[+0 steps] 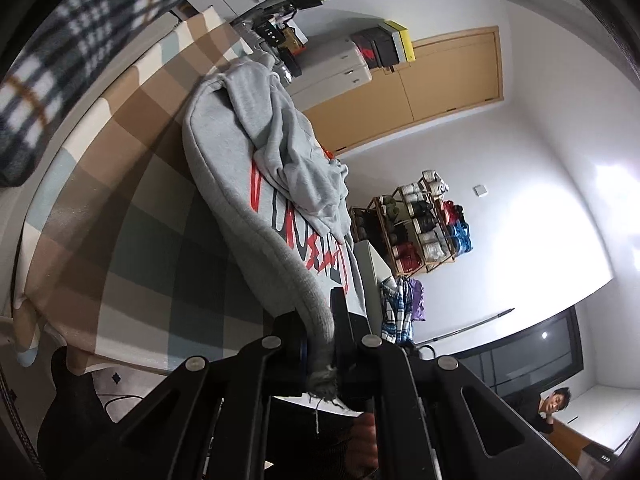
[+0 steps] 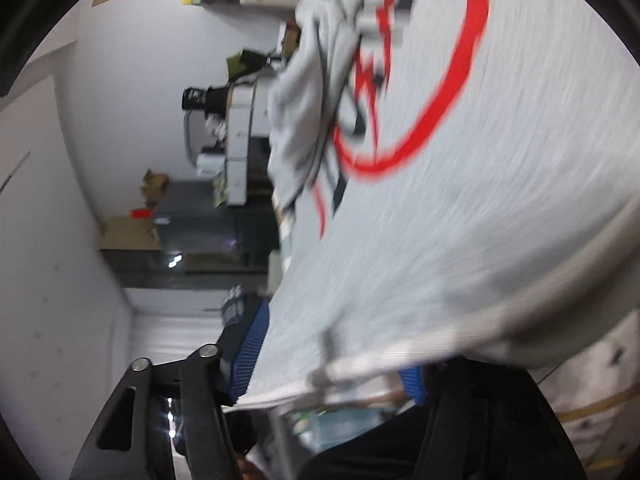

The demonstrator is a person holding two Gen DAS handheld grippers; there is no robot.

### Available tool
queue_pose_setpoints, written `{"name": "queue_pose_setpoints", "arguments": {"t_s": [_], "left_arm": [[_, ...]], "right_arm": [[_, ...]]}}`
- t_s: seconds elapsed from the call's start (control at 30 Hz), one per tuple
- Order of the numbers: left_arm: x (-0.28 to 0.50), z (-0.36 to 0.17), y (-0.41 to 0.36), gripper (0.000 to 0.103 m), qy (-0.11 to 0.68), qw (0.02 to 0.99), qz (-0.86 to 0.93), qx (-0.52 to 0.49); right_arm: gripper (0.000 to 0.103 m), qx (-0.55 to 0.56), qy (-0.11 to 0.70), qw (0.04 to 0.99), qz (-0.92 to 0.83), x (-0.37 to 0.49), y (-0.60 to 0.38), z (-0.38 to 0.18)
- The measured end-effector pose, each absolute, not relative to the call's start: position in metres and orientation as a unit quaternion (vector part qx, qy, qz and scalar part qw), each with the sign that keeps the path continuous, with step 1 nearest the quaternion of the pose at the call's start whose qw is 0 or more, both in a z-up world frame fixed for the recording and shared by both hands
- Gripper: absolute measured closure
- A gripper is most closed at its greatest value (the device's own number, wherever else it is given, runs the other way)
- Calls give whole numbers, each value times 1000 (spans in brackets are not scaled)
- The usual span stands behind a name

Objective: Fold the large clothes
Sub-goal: 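Grasp the hoodie hem with the right tool while the left tool holds the hem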

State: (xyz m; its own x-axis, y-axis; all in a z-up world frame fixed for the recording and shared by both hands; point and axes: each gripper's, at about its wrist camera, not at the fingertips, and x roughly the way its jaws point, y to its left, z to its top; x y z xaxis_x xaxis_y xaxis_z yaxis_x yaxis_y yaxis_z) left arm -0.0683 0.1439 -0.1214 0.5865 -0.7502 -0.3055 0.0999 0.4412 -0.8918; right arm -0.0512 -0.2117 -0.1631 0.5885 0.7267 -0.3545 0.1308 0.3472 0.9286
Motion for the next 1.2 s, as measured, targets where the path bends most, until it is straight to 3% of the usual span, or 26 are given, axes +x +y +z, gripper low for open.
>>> {"name": "queue_pose_setpoints", "arguments": {"t_s": [0.07, 0.23, 0.33, 0.43, 0.53, 0.6, 0.67, 0.7, 1.2], "left_arm": [[-67, -122, 145, 99, 363, 769, -272, -450], [-63, -121, 140, 99, 370, 775, -271, -435], [-59, -123, 139, 99, 375, 776, -269, -430], [-56, -128, 141, 99, 383, 771, -267, -433], [-56, -128, 139, 99, 389, 773, -268, -423], [-56, -126, 138, 99, 391, 778, -267, -412], [-56, -125, 136, 99, 393, 781, -269, -405], [-56, -126, 135, 99, 394, 781, -269, -403], [-49, -138, 118, 99, 413, 783, -263, -384]], "right_arm": [[70, 488, 403, 756, 170, -53, -236, -148], [79, 436, 409, 801, 32, -57, -311, -126], [99, 411, 390, 824, 0, -61, -351, -112], [100, 415, 401, 817, -7, -61, -383, -115], [96, 420, 412, 809, 23, -68, -400, -116], [81, 405, 419, 813, 9, -82, -418, -116], [26, 416, 420, 807, 5, -93, -430, -120], [22, 423, 416, 805, -1, -101, -436, -122], [22, 388, 475, 787, -67, -62, -449, -156]]}}
